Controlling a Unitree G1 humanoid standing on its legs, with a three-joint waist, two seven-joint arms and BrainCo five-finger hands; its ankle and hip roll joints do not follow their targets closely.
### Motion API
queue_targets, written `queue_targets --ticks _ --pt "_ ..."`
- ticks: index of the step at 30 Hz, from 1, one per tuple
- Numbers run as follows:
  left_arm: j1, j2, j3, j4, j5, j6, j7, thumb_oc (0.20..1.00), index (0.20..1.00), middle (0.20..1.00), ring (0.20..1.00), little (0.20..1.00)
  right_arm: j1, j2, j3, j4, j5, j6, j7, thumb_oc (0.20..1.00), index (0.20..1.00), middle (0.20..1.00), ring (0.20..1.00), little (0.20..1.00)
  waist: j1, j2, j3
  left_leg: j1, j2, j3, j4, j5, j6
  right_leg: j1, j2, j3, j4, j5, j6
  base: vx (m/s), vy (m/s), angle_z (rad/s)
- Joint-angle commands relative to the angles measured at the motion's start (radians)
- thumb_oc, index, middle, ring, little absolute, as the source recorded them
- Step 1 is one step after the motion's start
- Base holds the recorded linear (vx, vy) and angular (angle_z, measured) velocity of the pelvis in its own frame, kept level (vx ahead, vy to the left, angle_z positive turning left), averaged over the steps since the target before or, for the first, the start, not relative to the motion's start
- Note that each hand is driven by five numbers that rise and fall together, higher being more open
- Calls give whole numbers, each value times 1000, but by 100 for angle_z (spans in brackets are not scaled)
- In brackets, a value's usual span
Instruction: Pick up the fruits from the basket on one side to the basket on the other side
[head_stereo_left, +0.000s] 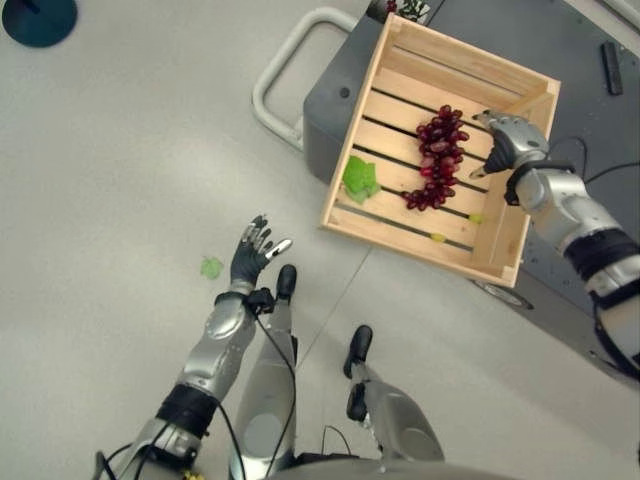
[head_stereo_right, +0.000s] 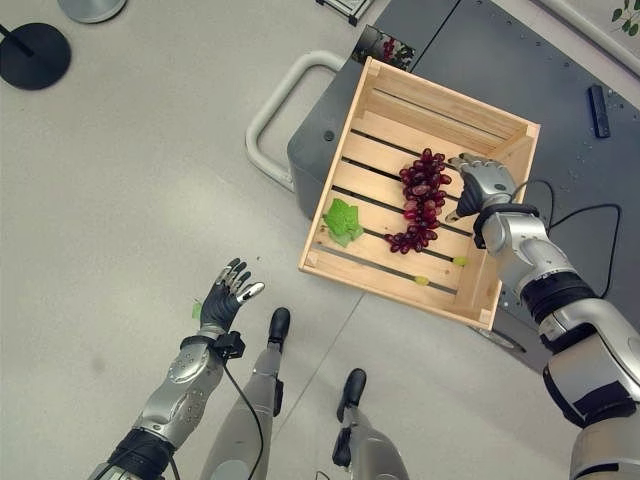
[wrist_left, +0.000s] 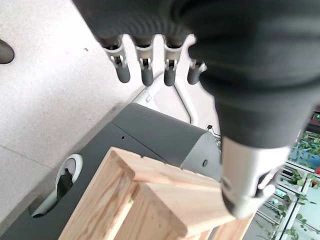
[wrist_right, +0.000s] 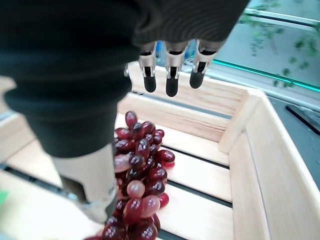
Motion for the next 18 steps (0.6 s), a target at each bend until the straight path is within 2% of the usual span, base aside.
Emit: queue_targets --ticks 1,5,11,16,18 --pt "-10 22 2 -45 34 -37 -19 1000 1000 1000 1000 1000 -95 -56 47 9 -63 -3 13 1000 1000 1000 1000 1000 18 -41 -16 2 49 6 77 -129 -76 -74 -72 14 113 -69 60 10 -47 6" --pt "-18 22 4 -37 27 -37 -19 1000 1000 1000 1000 1000 -110 -47 96 18 -108 -7 45 1000 1000 1000 1000 1000 29 -59 -16 2 53 -3 72 -126 -79 -73 -67 5 117 -76 58 5 -33 9" --pt "-24 20 3 -37 25 -33 -21 1000 1000 1000 1000 1000 -132 -33 144 34 -167 -4 74 1000 1000 1000 1000 1000 37 -68 -16 -1 54 -14 72 -124 -82 -69 -64 -5 120 -82 55 -5 -20 3" --pt "-41 18 -8 -32 18 -32 -21 1000 1000 1000 1000 1000 -153 38 183 126 -230 17 91 1000 1000 1000 1000 1000 52 -79 -16 -8 55 -30 67 -118 -87 -72 -60 -19 118 -85 52 -13 -25 5" --pt "-41 18 -7 -31 18 -32 -21 1000 1000 1000 1000 1000 -154 40 184 129 -229 16 90 1000 1000 1000 1000 1000 52 -79 -16 -8 55 -30 67 -118 -87 -72 -60 -19 118 -85 52 -6 -5 3"
